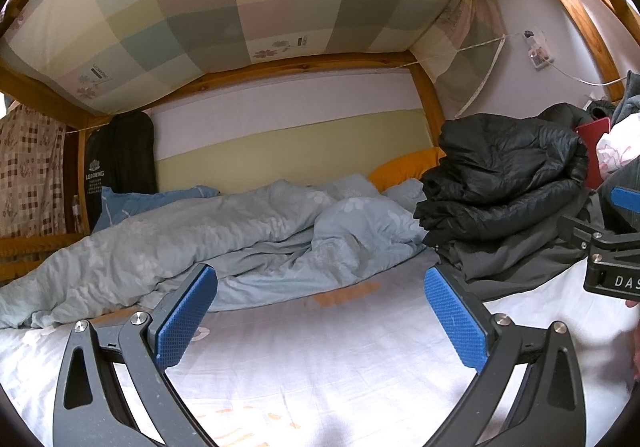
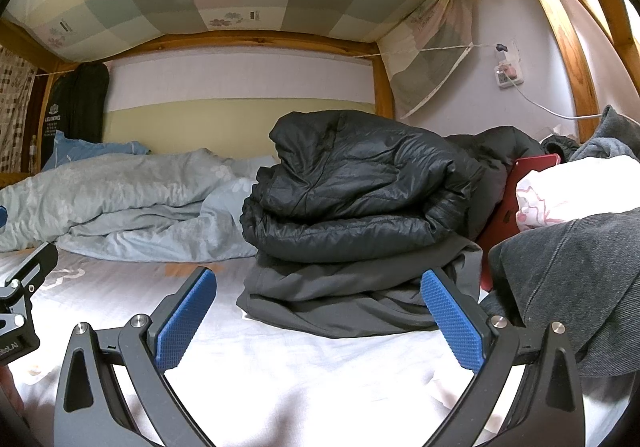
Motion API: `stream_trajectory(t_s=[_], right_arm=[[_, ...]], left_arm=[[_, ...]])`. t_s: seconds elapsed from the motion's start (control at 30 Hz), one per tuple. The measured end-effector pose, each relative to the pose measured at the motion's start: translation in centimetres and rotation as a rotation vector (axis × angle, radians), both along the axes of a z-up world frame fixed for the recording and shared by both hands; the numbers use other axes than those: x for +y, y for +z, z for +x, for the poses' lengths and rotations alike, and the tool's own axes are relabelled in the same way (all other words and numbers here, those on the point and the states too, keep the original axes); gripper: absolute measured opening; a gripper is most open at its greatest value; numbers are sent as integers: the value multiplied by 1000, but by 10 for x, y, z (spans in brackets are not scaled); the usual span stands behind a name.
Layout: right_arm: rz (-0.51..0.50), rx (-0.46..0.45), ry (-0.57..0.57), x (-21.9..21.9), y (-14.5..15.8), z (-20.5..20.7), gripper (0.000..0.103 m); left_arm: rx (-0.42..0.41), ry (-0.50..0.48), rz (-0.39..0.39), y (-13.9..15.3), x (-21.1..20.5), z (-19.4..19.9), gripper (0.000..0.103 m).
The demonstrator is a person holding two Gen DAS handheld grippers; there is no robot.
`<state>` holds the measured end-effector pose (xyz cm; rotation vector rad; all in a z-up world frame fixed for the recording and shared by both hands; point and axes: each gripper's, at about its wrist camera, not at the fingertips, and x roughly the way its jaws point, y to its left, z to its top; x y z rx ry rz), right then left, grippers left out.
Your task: Fold large clothes
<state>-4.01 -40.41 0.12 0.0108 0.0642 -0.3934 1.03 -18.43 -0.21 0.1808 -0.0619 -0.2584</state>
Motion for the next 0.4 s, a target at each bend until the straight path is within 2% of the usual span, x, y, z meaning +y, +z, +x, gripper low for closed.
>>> stream_trajectory(t_s=[0.4], right_arm=[[-13, 3, -5, -1, -2, 2, 103]], left_arm=[[-14, -14, -2, -1, 0, -3, 103]])
